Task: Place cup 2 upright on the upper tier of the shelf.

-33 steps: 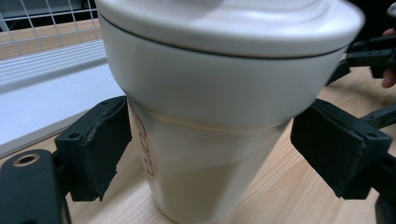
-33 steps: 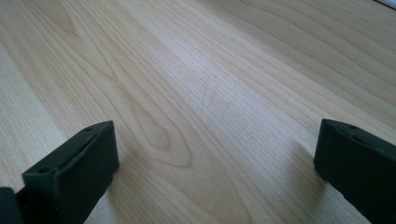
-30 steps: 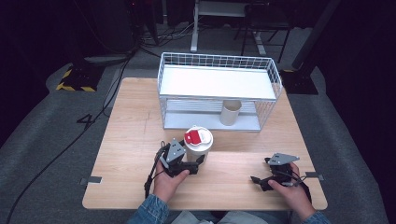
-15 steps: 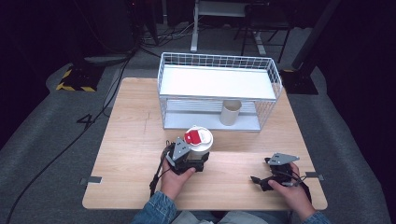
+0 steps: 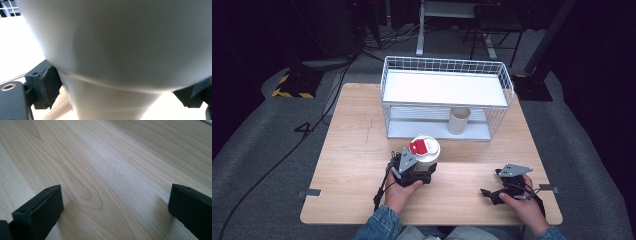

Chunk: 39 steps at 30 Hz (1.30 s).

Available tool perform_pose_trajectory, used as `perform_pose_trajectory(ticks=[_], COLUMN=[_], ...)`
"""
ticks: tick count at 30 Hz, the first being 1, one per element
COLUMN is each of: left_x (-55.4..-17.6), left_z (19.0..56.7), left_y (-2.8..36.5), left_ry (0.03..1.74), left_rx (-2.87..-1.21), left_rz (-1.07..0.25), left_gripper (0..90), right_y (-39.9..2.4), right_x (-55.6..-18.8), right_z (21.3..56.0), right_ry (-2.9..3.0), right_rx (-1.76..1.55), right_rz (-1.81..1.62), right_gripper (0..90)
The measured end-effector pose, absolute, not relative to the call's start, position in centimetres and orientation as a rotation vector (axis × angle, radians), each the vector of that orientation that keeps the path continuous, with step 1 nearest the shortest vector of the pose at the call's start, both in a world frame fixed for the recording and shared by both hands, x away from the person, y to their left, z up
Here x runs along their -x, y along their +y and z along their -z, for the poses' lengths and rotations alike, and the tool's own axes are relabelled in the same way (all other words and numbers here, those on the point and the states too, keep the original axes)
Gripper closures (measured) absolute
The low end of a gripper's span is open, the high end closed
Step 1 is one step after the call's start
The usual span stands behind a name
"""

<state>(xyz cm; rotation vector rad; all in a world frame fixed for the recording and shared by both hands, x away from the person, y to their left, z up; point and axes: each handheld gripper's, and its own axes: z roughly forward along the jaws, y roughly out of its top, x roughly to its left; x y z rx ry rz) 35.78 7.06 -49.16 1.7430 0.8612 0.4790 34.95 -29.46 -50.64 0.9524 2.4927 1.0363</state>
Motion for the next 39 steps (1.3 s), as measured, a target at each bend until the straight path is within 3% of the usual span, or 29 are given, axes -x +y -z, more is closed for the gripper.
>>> perform_pose_trajectory(ticks=[25,39], left_x=[-35.4,-34.3], left_z=[48.7,46.4], left_y=[7.2,7.6], left_ry=[0.893,0.858], left_rx=[-1.754,-1.751], left_rz=[-0.467,-0.467], left_gripper=[11.3,11.4], right_y=[-29.5,-29.5], right_x=[-34.9,-34.9], right_z=[50.6,50.6], right_ry=[2.493,2.493], right_rx=[-0.952,-0.953], right_rz=[-1.036,-1.036], right_gripper=[0.0,0.1])
